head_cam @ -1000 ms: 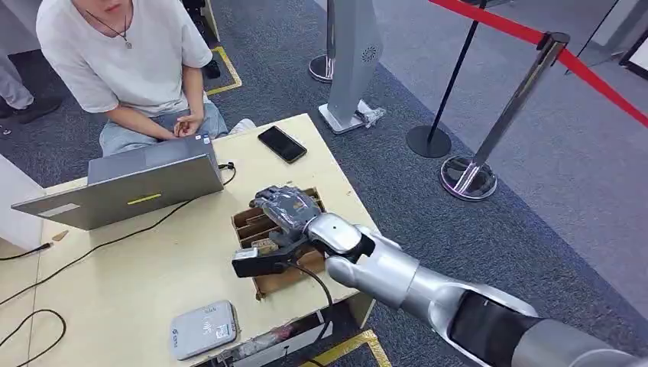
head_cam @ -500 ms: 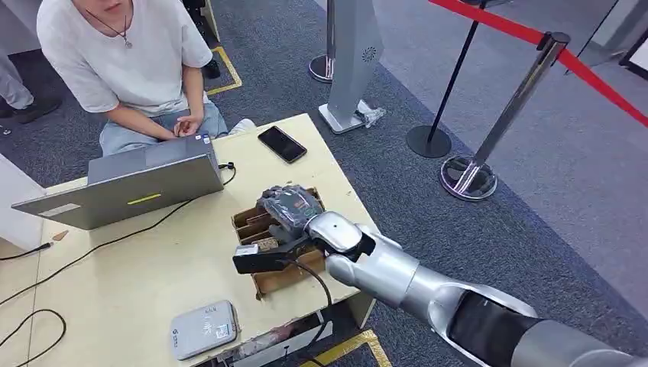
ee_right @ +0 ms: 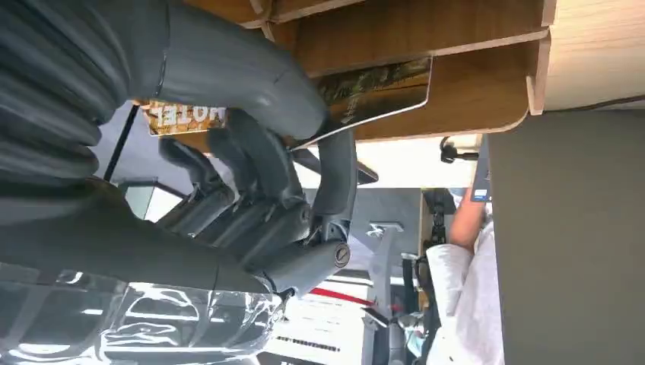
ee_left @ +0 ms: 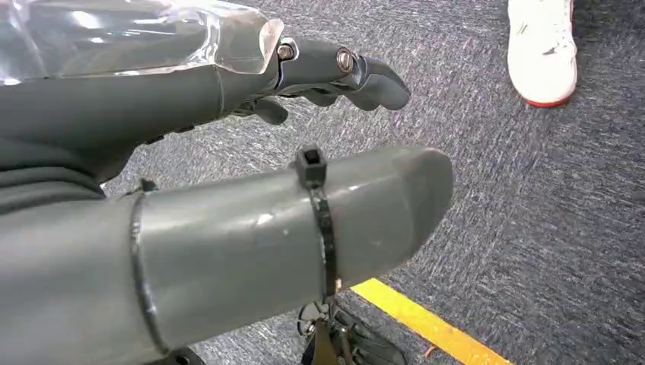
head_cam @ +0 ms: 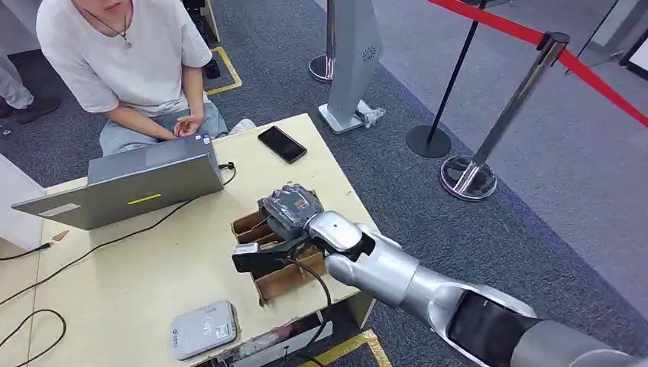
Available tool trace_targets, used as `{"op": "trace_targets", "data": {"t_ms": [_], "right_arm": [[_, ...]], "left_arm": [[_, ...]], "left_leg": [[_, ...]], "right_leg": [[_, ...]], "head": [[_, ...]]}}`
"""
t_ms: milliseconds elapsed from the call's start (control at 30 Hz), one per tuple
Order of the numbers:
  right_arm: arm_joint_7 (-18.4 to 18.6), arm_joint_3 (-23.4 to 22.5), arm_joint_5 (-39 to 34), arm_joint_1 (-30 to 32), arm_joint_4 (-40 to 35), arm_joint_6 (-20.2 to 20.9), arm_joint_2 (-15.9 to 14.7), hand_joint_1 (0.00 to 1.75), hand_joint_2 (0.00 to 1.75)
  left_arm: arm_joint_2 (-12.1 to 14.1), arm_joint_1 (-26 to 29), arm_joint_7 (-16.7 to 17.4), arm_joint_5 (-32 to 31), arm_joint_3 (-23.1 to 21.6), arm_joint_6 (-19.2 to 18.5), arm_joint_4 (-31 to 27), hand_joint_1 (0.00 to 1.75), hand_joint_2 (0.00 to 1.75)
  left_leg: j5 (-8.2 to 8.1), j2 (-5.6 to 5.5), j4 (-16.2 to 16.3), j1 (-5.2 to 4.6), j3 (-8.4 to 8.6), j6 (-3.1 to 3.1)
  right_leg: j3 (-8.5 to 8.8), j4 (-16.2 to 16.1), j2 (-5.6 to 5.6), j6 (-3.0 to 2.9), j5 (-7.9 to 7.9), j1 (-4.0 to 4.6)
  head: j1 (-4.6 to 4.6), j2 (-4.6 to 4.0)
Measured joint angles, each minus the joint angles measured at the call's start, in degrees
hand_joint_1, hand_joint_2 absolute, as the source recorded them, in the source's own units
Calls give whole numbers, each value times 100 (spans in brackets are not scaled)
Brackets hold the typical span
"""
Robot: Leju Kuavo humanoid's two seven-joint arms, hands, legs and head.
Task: Pass the card to the sensor for recognition and then transmit it.
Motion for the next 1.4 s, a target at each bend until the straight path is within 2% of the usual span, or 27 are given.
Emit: {"op": "trace_targets", "data": {"t_ms": [400, 767, 1000, 1200, 1400], "right_arm": [[-33, -48, 92, 88, -109, -232, 42, 175, 175], [-524, -310, 15, 57, -317, -1097, 199, 175, 175], [-584, -417, -15, 26, -361, -1189, 267, 175, 175], [-756, -570, -35, -17, -500, -1750, 356, 175, 175], [-852, -704, -59, -175, -581, -1932, 470, 175, 175]], "left_arm": [[0, 1, -57, 4, 0, -7, 0, 0, 0], [2, 3, -61, 20, 0, 0, 0, 0, 0], [2, 5, -61, 20, 0, 2, 0, 0, 0], [6, 7, -61, -24, 0, 0, 0, 0, 0], [33, 18, -66, -96, 0, -31, 0, 0, 0]], "left_leg": [[0, 0, 0, 0, 0, 0], [0, 0, 0, 0, 0, 0], [0, 0, 0, 0, 0, 0], [0, 0, 0, 0, -1, 0], [1, 0, 0, 0, -2, 0]], "right_leg": [[0, 0, 0, 0, 0, 0], [0, 0, 0, 0, 0, 0], [0, 0, 0, 0, 0, 0], [0, 0, 0, 0, 0, 0], [1, 2, -1, 0, 0, 0]], "head": [[0, 0], [0, 0], [0, 0], [0, 0], [2, 0]]}}
